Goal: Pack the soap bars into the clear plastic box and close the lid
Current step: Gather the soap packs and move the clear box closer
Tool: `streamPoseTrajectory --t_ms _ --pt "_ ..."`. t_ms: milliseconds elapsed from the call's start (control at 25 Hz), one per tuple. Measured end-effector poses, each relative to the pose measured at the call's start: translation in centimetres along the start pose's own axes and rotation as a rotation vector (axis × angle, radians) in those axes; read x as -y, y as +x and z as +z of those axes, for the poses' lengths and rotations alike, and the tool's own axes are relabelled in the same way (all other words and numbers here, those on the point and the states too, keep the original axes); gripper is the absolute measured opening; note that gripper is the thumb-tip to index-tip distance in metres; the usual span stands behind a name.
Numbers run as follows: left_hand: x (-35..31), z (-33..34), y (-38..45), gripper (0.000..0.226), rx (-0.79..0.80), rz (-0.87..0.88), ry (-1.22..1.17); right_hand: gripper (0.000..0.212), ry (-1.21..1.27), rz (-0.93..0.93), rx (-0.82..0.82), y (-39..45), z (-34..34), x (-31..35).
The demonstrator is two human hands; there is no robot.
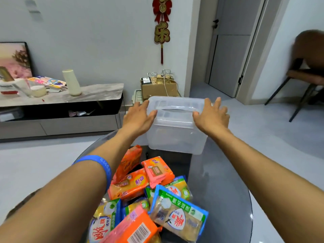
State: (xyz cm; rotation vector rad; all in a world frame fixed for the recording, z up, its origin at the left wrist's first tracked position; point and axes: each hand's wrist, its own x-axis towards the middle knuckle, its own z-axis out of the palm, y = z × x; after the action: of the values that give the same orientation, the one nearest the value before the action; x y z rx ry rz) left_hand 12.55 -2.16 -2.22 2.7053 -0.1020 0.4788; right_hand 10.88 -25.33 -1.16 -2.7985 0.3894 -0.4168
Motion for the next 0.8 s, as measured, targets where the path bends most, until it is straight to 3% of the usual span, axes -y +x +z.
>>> streamPoseTrajectory --t_ms 160,240,440,640,800 --pt "-0.4 2.2 4.3 0.059 -0.03 -0.295 -0.177 0.021 0.545 0.233 -0.099 3.6 0.8 -2.9" --pt "0.7 2.1 5.6 0.047 -0.057 -0.385 -0.167 0.026 0.696 0.265 -0.088 4.0 1.2 -3.6" --pt "1.8 1.1 6.2 0.032 -0.077 -0.41 -0.216 0.019 0.55 0.212 0.025 4.4 1.1 -2.9" --pt "2.9 1.4 4.9 0.018 -0.082 -0.571 -0.67 0.018 0.837 0.34 0.216 3.3 1.5 -3.7" --pt "3.7 1.1 5.0 0.018 -0.066 -0.663 -0.838 0.01 0.85 0.343 0.275 2.2 1.8 -4.1"
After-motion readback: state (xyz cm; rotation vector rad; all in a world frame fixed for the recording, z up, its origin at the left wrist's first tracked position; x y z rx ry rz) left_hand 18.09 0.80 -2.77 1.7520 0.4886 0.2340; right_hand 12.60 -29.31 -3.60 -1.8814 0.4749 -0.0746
